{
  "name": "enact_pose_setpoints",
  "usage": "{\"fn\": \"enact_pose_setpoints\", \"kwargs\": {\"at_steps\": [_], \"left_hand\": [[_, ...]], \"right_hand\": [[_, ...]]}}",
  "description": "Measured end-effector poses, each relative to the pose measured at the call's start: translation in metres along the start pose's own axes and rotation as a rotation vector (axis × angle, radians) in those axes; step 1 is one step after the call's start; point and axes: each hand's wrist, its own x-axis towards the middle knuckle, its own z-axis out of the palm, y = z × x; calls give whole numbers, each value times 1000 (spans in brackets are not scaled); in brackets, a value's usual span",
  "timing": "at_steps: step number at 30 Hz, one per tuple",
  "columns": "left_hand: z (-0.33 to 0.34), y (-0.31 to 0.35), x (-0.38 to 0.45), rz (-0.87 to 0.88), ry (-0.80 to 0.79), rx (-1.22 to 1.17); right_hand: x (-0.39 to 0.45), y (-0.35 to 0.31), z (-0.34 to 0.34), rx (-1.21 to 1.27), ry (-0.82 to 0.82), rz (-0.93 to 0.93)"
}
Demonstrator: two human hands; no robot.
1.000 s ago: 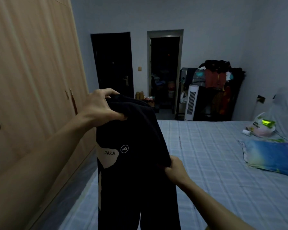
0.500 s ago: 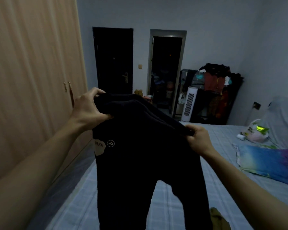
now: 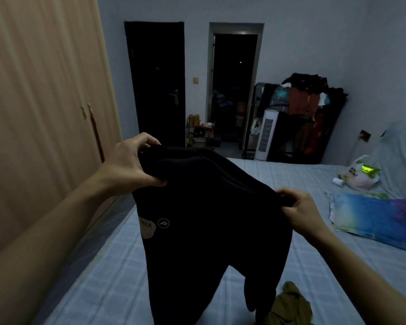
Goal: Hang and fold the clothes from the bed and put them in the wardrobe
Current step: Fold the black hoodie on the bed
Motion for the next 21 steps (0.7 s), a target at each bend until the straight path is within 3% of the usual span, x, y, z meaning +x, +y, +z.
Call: {"fn": "enact_pose_setpoints", "kwargs": {"at_steps": [6,11,17,21], "left_hand": [[22,-8,9,-95,8,-122],[51,-52,47,-165,3,-85],[109,-132,135,-232,15,62],[121,-164,201,-137,161,92]], "right_hand": [[8,16,-16,94,-57,42],[53,55,-2,12,-58,157],[149,123,37,-246,6,276],[236,136,45,-240,107,266]]}}
